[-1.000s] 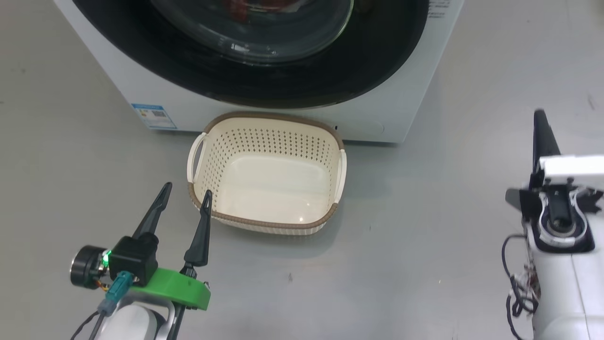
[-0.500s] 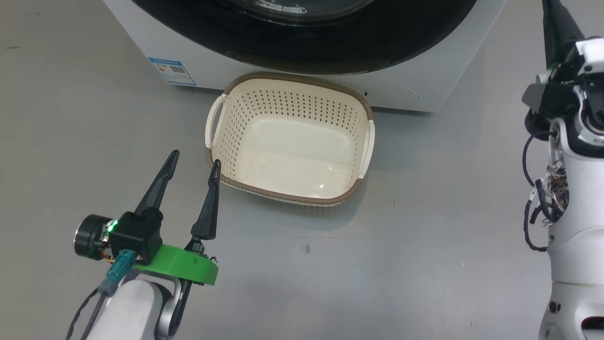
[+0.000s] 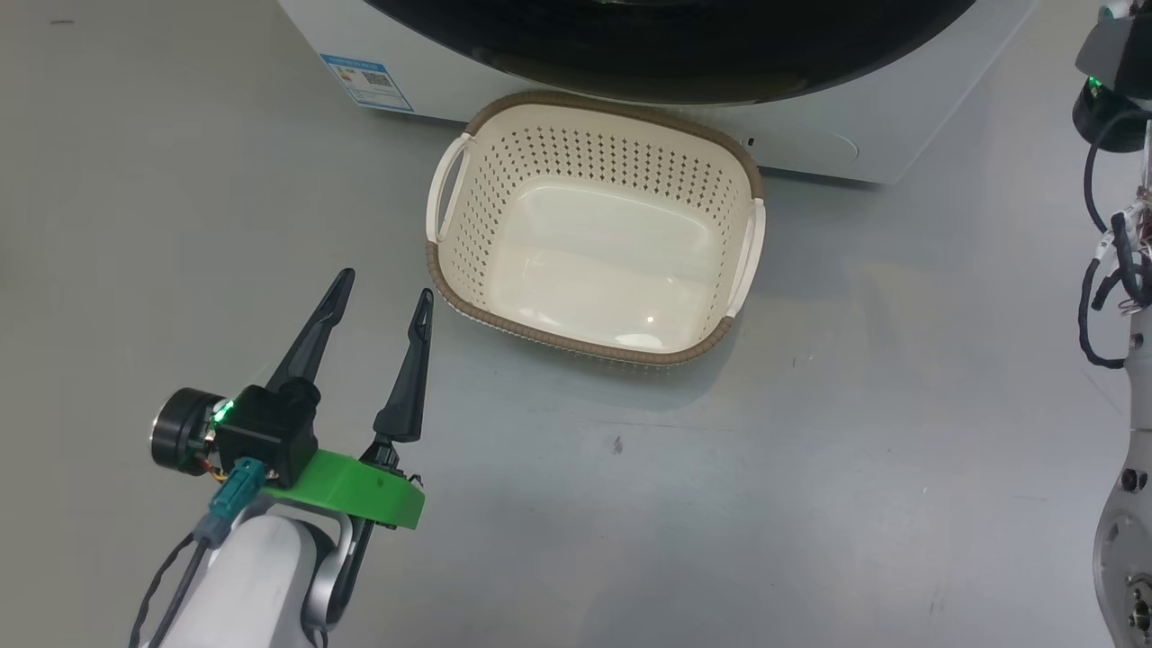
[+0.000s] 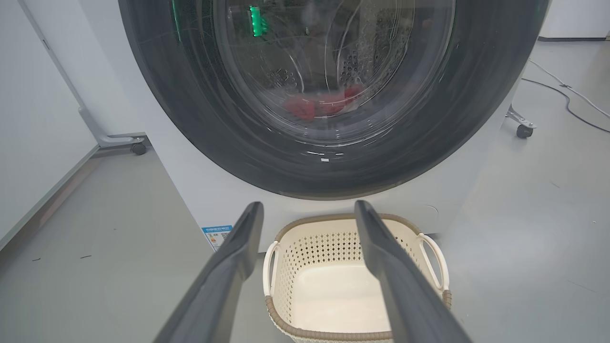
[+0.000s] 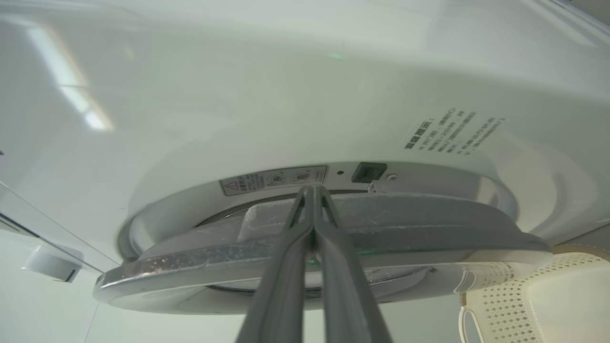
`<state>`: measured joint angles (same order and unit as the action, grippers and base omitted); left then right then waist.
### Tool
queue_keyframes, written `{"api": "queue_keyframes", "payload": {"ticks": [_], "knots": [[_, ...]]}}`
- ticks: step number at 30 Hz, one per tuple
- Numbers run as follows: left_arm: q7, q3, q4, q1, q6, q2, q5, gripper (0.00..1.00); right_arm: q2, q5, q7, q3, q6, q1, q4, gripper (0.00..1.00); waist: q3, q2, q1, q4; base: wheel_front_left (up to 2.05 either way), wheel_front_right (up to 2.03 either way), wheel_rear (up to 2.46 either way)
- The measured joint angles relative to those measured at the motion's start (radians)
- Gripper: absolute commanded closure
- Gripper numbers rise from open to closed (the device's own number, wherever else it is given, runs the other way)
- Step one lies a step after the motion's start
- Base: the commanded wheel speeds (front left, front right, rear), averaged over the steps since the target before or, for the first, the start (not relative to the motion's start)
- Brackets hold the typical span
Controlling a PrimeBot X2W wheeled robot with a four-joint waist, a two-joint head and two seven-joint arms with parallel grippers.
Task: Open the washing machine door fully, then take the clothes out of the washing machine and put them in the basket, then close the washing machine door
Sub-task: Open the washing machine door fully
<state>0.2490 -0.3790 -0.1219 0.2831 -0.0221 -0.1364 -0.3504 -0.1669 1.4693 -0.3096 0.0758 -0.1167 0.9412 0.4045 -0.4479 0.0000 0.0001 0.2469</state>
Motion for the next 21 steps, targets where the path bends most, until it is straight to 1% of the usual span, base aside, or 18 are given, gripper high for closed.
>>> {"api": "queue_keyframes", "payload": {"ticks": [8,12,13,19,21], "knots": [[0.001,-0.003,-0.015,0.022,0.01,0.016,0.002,0.0,-0.052,-0.007,-0.074,-0.034,-0.002,0.084,0.069,1.0,-0.019,0.0,0.0,0.022,0.0,0.0,0.0],[0.003,-0.002,-0.024,0.024,0.01,0.018,0.002,0.0,-0.055,-0.012,-0.102,-0.051,-0.002,0.108,0.103,1.0,-0.02,0.0,0.0,0.026,0.0,0.0,0.0],[0.003,-0.002,-0.026,0.024,0.01,0.019,0.002,0.0,-0.056,-0.012,-0.11,-0.053,-0.009,0.116,0.112,1.0,-0.021,0.0,0.0,0.027,0.0,0.0,0.0],[0.003,-0.002,-0.03,0.027,0.012,0.026,0.002,0.0,-0.071,-0.012,-0.144,-0.057,-0.01,0.154,0.152,1.0,-0.023,0.0,0.0,0.032,0.0,0.0,0.0],[0.003,-0.001,-0.031,0.03,0.019,0.027,0.005,0.0,-0.072,-0.01,-0.158,-0.057,-0.01,0.16,0.165,1.0,-0.023,0.0,0.0,0.034,0.0,0.0,0.0]]}}
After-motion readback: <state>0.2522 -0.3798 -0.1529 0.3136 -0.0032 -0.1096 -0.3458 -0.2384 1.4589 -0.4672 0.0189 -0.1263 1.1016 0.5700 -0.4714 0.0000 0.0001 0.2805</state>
